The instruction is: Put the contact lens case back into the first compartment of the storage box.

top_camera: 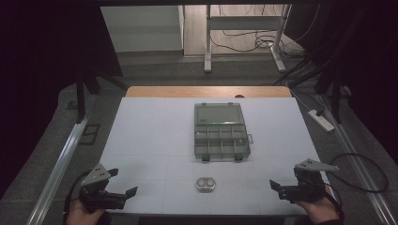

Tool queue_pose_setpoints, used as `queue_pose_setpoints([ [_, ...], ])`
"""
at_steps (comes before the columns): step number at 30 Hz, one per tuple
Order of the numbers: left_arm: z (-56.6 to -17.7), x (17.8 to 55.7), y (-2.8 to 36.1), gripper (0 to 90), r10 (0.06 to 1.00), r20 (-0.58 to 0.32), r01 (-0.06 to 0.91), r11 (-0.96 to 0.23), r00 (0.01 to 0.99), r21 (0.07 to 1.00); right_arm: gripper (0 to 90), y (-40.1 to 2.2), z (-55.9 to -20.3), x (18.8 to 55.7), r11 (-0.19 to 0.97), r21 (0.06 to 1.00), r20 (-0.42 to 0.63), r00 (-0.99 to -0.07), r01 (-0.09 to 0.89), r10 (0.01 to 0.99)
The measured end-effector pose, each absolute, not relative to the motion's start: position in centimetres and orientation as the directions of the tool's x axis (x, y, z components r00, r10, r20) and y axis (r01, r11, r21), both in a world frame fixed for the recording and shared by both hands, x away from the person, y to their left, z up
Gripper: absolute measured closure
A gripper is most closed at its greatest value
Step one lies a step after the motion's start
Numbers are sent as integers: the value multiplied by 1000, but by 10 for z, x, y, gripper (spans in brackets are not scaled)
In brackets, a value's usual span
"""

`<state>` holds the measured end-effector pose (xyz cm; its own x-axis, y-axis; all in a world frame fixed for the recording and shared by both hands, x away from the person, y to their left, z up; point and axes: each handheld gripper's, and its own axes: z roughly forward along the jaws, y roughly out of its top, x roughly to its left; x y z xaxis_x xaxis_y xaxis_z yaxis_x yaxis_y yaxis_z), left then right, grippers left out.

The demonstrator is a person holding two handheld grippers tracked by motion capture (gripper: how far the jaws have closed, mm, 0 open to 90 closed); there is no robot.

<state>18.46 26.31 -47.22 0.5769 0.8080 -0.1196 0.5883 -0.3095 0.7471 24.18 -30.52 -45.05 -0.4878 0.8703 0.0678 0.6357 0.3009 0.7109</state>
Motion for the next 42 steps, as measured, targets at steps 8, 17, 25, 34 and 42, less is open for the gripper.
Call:
queue_pose_setpoints([
  [8, -472, 185, 263, 33, 809, -117, 591, -313, 576, 744, 0, -302, -451, 241, 330, 701, 45, -501, 633, 864],
  [17, -473, 185, 263, 34, 811, -117, 594, -313, 573, 741, 0, -300, -451, 242, 346, 692, 31, -504, 634, 863],
  [25, -473, 186, 263, 36, 812, -119, 597, -311, 571, 740, 8, -297, -451, 242, 370, 688, 17, -523, 625, 852],
  [34, -473, 186, 263, 37, 813, -123, 599, -308, 570, 739, 0, -289, -451, 244, 402, 694, 7, -565, 597, 825],
  [42, -473, 186, 263, 36, 813, -123, 601, -308, 568, 738, 0, -287, -449, 246, 394, 716, 43, -599, 577, 800],
])
